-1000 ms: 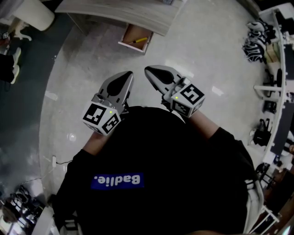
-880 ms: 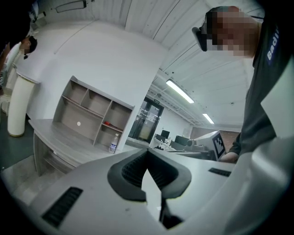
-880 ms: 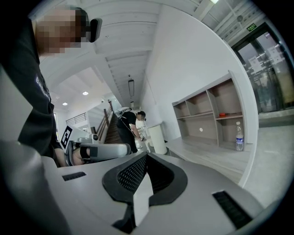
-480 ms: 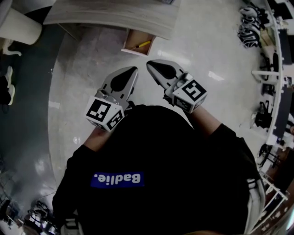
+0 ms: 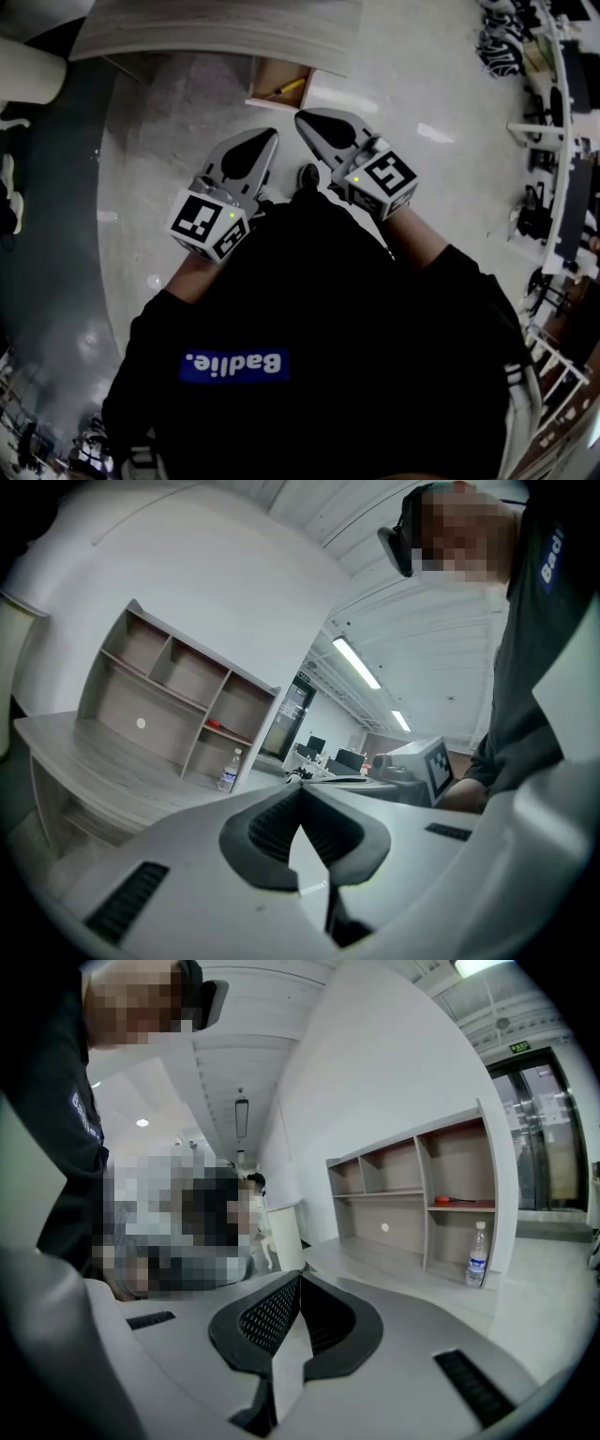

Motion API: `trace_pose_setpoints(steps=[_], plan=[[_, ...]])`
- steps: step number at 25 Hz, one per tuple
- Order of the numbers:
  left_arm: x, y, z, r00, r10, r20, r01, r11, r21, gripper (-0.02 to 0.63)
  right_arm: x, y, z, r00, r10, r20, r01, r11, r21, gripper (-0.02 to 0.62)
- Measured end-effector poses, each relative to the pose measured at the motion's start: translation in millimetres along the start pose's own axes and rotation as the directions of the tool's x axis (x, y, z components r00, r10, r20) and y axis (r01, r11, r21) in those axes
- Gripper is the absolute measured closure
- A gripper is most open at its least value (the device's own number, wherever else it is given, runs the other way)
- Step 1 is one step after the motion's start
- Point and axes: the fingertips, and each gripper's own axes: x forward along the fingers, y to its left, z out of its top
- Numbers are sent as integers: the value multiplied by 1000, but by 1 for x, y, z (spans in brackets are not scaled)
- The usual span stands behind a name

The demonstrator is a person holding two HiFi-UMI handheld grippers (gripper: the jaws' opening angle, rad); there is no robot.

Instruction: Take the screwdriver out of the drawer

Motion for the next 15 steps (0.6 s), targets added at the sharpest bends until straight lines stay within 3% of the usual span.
trace_pose_setpoints(steps=[7,15], plan=[[29,8,2,996,84,5,-84,996,6,607,3,-45,-12,998,39,-43,-40,998,-38,566],[55,28,-1,976,211,45,-210,977,-24,607,30,-95,-53,979,128,-157,-138,989,-53,565]])
